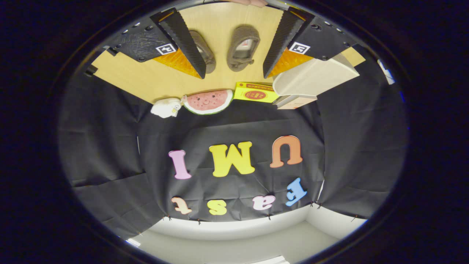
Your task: Open the storage box then place both shoes into the box .Put the left shoe in first, then the right shoe, with the right side of both shoes facing outward in a uniform manner.
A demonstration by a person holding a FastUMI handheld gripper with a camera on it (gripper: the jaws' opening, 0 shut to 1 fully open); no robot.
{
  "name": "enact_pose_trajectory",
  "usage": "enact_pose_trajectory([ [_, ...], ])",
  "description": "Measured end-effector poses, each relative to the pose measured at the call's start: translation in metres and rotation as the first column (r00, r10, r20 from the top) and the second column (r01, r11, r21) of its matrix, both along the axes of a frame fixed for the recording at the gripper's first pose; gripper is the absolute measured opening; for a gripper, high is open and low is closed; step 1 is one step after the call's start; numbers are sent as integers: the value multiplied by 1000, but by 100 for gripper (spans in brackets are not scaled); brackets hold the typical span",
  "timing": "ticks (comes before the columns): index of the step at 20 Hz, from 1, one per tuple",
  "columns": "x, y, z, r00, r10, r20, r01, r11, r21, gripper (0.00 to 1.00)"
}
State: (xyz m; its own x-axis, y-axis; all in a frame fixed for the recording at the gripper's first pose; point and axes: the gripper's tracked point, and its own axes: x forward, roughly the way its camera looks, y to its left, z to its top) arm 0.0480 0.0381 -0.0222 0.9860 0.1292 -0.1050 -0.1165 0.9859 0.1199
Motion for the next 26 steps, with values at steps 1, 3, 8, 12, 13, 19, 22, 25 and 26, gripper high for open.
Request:
enact_pose_trajectory([
  [1, 9, 9, -2, 999, 28, -16, -28, 999, 17, 95],
  [3, 28, 28, -2, 995, 86, -42, -84, 994, 65, 95],
  [8, 76, 75, -15, 939, 316, -139, -273, 927, 257, 95],
  [12, 99, 107, -35, 793, 562, -234, -403, 774, 489, 96],
  [13, 102, 114, -40, 753, 610, -247, -424, 736, 528, 95],
  [19, 108, 145, -55, 526, 807, -267, -447, 530, 721, 95],
  [22, 109, 159, -69, 420, 865, -273, -413, 450, 791, 95],
  [25, 112, 161, -73, 380, 883, -277, -376, 420, 826, 89],
  [26, 112, 159, -65, 381, 889, -255, -381, 403, 832, 82],
])
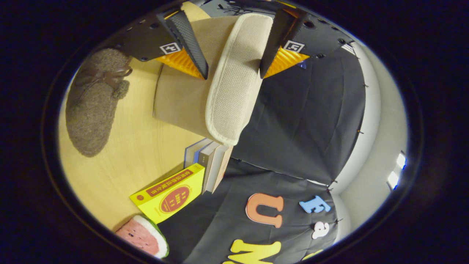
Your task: Open the storage box then place both shoes into the box .Put the left shoe in first, then the right shoe, with the right side of both shoes facing outward in a uniform manner.
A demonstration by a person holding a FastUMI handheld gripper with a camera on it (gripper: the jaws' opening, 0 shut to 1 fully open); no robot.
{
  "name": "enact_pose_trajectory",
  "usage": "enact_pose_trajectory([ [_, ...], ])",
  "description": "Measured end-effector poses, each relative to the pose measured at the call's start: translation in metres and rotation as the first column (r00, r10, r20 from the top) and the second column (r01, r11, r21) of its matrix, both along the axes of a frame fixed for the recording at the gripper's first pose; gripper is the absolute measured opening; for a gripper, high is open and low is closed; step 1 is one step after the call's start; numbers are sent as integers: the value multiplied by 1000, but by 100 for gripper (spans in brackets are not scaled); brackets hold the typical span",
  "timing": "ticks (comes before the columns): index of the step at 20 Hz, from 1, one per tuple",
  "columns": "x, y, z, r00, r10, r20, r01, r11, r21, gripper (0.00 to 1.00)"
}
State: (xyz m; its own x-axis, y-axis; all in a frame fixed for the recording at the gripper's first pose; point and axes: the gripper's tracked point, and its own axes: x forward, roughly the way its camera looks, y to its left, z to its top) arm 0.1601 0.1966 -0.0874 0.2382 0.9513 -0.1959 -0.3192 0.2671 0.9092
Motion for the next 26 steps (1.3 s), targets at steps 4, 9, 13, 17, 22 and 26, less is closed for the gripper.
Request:
enact_pose_trajectory([
  [4, -2, -9, 5, 1000, -12, -6, 11, 1000, -12, 53],
  [9, 3, -20, 30, 999, -43, -26, 43, 999, -12, 22],
  [13, -7, -4, 72, 996, -70, 52, 72, 997, -33, 3],
  [17, -17, 26, 128, 990, -70, 119, 73, 997, -20, 3],
  [22, -28, 91, 182, 981, -51, 187, 55, 998, -17, 3],
  [26, -39, 159, 204, 974, -27, 223, 32, 999, -19, 3],
])
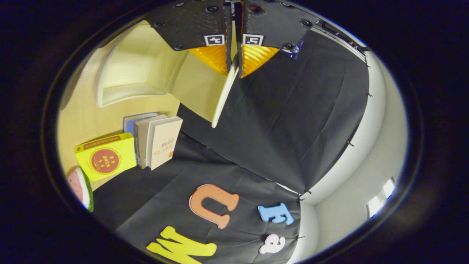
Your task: Open the storage box then place both shoes into the box .Put the left shoe in first, then the right shoe, with the right side of both shoes facing outward in a uniform manner.
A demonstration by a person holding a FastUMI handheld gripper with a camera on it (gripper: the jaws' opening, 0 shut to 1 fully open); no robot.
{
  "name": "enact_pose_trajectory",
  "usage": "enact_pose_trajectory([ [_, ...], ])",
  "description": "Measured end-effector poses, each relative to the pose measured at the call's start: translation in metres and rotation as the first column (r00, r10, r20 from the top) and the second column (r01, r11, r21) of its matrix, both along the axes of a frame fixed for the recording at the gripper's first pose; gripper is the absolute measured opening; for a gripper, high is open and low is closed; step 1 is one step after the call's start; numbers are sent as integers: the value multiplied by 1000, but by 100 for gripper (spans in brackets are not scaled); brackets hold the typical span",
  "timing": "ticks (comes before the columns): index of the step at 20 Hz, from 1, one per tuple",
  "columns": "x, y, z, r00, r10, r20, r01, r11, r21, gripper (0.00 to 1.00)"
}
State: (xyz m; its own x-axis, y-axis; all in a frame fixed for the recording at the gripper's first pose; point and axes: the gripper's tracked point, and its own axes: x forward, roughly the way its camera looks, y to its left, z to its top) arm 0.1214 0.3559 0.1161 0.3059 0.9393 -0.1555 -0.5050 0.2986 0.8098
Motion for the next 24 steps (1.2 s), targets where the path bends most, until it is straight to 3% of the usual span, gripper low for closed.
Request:
enact_pose_trajectory([
  [5, -7, 78, -6, 999, 2, 34, -1, 999, -33, 8],
  [7, -5, 96, -9, 998, -13, 61, 16, 998, -54, 16],
  [12, -6, 93, -8, 987, -86, 138, 98, 992, -84, 95],
  [17, -8, 30, -12, 941, -187, 281, 249, 947, -203, 95],
  [21, -11, -42, -26, 899, -263, 350, 371, 882, -290, 95],
  [24, -11, -100, -42, 871, -316, 376, 454, 811, -369, 95],
])
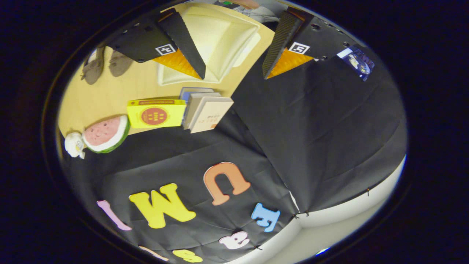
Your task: Open the storage box then place both shoes into the box .Put the left shoe in first, then the right shoe, with the right side of both shoes facing outward in a uniform manner.
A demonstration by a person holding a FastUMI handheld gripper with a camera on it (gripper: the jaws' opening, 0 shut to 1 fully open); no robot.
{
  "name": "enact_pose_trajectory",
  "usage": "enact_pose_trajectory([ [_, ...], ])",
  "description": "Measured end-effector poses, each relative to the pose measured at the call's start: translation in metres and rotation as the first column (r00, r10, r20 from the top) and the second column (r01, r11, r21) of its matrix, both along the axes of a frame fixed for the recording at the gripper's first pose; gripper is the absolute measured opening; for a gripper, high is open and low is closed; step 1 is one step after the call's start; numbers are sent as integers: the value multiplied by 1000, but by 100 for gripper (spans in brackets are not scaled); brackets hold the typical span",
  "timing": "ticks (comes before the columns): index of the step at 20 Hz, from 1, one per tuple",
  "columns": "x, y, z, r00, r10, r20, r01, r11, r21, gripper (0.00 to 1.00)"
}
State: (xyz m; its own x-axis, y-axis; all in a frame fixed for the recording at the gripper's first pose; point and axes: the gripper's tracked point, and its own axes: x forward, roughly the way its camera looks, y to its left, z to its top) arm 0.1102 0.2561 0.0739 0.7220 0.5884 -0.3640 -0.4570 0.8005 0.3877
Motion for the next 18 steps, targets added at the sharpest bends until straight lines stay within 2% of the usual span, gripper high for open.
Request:
enact_pose_trajectory([
  [5, 11, -91, -51, 985, -149, -82, 134, 978, -161, 95],
  [8, 18, -135, -90, 970, -205, -132, 165, 951, -262, 95],
  [10, 25, -159, -125, 950, -241, -200, 163, 925, -343, 95],
  [13, 23, -183, -175, 915, -258, -311, 98, 889, -447, 95],
  [15, 25, -196, -198, 893, -274, -357, 75, 872, -483, 94],
  [18, 29, -205, -223, 863, -288, -414, 49, 865, -498, 87],
])
